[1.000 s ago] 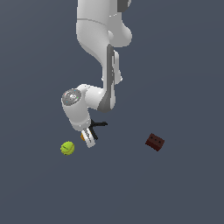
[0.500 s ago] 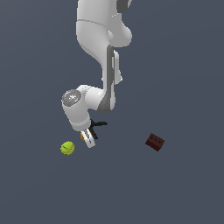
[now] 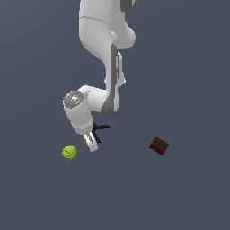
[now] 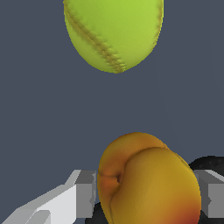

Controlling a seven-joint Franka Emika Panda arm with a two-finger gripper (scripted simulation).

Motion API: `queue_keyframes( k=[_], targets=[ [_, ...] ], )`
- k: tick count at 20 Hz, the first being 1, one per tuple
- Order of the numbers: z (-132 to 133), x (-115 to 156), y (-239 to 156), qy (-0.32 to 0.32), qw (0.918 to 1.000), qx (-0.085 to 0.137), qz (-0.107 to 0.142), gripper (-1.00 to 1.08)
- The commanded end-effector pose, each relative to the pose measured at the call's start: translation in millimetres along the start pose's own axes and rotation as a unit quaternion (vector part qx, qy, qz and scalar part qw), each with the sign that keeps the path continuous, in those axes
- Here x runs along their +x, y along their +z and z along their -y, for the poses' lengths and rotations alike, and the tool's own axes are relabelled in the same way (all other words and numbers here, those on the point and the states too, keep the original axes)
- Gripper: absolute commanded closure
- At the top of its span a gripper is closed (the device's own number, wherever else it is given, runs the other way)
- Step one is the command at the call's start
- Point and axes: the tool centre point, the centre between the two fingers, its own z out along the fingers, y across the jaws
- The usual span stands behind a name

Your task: Pick up a designated object from a clutter of objects.

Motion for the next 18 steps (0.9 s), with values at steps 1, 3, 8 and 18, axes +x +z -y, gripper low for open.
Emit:
queue_keyframes(
  k=[1,3,8,18],
  targets=[
    [5,-1,-10,0.000,1.0000,0.001,-0.001,1.08],
    [10,-2,-20,0.000,1.0000,0.001,-0.001,1.08],
    [27,-7,-55,0.000,1.0000,0.000,-0.001,1.08],
    [73,-20,-153,0.001,1.0000,-0.001,-0.001,1.08]
  ],
)
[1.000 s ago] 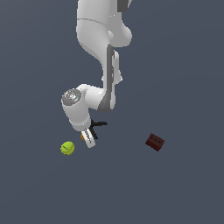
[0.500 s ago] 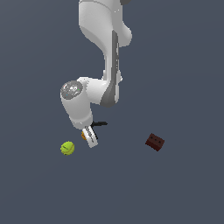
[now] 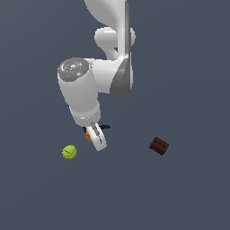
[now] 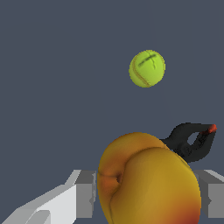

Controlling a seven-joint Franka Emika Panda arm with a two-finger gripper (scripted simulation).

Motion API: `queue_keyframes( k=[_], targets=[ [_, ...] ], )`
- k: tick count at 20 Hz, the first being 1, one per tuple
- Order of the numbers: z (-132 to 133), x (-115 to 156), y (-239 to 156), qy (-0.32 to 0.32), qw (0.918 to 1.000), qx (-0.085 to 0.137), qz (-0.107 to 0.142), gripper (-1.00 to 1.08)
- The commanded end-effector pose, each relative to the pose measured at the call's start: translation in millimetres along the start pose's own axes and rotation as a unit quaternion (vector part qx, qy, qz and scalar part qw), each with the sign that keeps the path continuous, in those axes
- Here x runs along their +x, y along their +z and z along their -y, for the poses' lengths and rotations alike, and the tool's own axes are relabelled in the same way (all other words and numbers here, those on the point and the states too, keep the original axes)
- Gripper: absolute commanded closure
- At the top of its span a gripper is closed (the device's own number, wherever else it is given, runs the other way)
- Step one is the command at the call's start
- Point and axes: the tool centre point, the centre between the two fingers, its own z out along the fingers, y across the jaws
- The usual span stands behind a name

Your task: Pick up a designated object from a clutter of objects.

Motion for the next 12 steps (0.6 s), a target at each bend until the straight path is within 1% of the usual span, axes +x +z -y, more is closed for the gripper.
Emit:
queue_keyframes(
  k=[1,12],
  targets=[
    [12,-3,-26,0.000,1.0000,0.000,0.000,1.08],
    [63,-16,-126,0.000,1.0000,0.000,0.000,1.08]
  ],
)
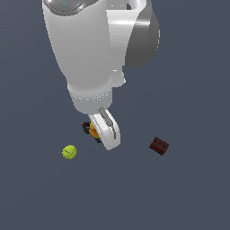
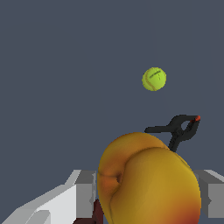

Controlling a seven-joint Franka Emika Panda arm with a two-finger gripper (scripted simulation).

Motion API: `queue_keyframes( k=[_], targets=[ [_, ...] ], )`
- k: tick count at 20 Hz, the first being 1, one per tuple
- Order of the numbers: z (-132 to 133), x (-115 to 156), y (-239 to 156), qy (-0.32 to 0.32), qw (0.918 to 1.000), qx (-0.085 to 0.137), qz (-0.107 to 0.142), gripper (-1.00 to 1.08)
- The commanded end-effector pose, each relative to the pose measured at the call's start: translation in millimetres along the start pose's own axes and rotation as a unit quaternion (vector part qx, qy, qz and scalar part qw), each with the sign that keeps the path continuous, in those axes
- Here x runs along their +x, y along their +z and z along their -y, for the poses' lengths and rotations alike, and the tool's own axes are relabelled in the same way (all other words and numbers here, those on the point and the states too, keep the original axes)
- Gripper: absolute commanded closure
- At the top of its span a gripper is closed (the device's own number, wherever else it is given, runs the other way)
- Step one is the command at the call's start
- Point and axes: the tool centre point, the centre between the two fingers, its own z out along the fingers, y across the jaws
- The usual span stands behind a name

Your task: Pick up a designated object from a clutter of objects.

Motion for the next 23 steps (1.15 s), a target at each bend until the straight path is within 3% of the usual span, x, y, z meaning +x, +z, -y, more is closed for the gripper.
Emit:
queue_keyframes(
  k=[1,11,23],
  targets=[
    [10,-2,-20,0.000,1.0000,0.000,0.000,1.08],
    [39,-7,-72,0.000,1.0000,0.000,0.001,1.08],
    [49,-8,-89,-0.001,1.0000,0.000,0.001,1.08]
  ],
)
